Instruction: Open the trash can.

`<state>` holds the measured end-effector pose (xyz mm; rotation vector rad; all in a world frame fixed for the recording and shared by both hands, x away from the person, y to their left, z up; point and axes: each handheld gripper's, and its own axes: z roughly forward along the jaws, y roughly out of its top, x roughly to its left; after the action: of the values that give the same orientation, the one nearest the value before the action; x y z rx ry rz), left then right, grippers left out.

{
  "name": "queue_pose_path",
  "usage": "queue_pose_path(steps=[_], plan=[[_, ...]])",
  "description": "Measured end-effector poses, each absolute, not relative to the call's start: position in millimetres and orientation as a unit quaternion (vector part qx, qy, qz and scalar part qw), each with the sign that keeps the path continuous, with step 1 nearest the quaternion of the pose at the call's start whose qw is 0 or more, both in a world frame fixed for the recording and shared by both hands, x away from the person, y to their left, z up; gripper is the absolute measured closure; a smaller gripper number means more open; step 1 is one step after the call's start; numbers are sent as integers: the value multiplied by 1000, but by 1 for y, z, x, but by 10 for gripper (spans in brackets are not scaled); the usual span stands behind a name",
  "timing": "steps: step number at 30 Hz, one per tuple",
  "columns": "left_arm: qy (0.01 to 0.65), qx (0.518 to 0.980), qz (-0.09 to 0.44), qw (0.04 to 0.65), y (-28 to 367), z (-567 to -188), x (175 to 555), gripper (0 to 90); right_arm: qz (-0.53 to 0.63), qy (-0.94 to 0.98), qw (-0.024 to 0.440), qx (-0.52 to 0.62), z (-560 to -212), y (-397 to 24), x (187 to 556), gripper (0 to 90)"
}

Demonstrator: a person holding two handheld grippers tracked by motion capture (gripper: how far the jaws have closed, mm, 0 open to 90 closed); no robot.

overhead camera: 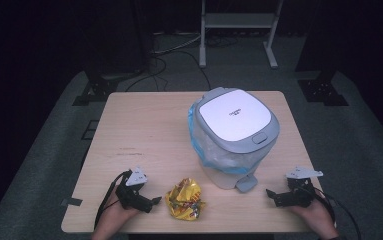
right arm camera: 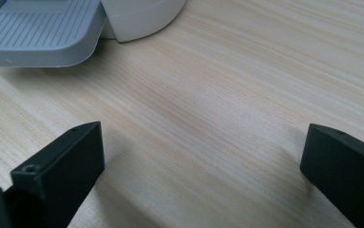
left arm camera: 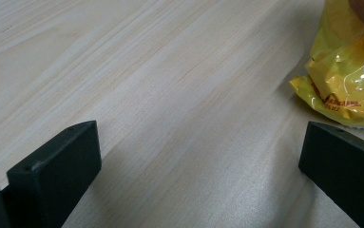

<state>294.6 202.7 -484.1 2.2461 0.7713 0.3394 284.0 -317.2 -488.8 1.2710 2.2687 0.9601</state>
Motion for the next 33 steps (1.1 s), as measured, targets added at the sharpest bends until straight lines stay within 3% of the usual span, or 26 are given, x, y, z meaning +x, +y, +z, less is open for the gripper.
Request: queue_pose_path(steps=[9, 11, 15, 16, 33], plan=[[300, 872, 132, 363, 203, -484, 295, 0, 340, 804, 184, 452, -488, -317, 284, 13], [300, 872, 132, 363, 203, -484, 295, 0, 338, 806, 182, 449, -485, -319, 283, 142], [299, 873, 132, 363, 203, -484, 294, 0, 332, 810, 178, 450, -482, -318, 282, 175], [298, 873, 132, 363, 203, -484, 294, 0, 333, 812, 176, 445, -480, -318, 280, 305], [299, 873, 131, 363, 203, -484, 294, 0, 362, 797, 167, 454, -465, -325, 279, 672]])
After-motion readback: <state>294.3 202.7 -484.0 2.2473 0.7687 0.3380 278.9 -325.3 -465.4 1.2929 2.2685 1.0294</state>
